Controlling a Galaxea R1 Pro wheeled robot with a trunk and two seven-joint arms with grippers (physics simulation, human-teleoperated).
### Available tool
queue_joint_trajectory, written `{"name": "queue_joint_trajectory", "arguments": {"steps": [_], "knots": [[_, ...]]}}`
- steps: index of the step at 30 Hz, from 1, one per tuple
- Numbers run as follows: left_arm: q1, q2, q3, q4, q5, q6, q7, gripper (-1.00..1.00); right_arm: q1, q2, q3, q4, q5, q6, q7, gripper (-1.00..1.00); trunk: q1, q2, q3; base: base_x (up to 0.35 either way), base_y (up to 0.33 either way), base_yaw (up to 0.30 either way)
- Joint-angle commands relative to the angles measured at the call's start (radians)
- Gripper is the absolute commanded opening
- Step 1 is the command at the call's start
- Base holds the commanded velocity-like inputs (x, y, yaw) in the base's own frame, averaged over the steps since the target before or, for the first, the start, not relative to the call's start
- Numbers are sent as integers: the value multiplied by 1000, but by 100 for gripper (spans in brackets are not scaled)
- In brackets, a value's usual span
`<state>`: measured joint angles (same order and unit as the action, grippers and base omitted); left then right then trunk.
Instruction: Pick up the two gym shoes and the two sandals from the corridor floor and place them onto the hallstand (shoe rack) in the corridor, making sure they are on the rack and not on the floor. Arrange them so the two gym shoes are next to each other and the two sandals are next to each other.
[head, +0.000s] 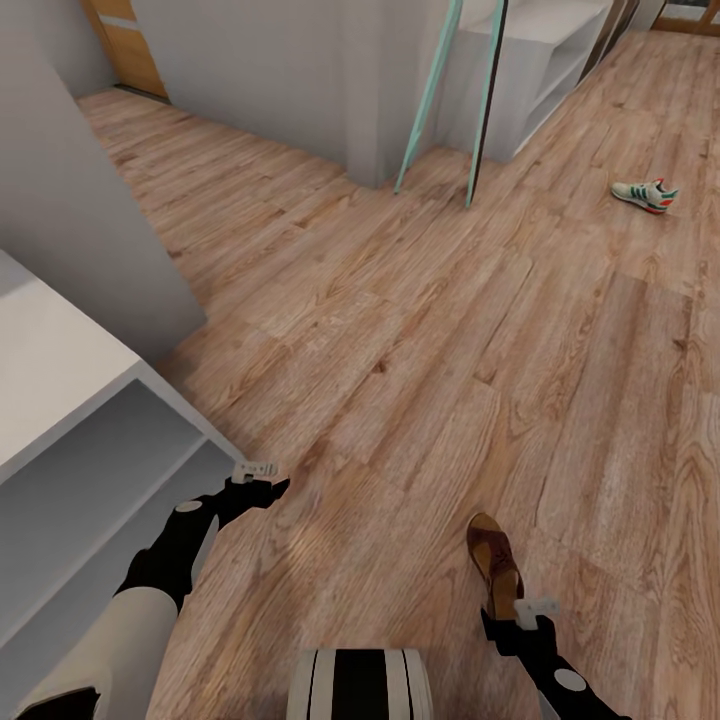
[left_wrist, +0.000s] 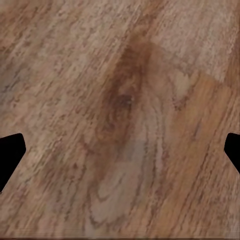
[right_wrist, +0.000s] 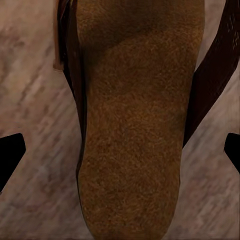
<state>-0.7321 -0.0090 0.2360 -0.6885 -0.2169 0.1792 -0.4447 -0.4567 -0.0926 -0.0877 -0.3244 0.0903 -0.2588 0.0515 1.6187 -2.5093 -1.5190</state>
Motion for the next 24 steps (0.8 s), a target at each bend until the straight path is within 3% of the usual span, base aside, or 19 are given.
{"name": "queue_joint_trajectory", "arguments": {"steps": [1,5,24], "knots": [[-1,-1,5,-2,-4,6,-8,100,0,1,-9,1,9,-4,5,100,0,0,-5,0,0,0],[-1,-2,5,-2,-4,7,-8,100,0,1,-9,1,9,-4,5,100,2,-1,-20,0,0,0],[2,-1,6,-2,-4,6,-8,100,0,1,-9,-1,9,-4,5,100,2,-1,-20,0,0,0]]}}
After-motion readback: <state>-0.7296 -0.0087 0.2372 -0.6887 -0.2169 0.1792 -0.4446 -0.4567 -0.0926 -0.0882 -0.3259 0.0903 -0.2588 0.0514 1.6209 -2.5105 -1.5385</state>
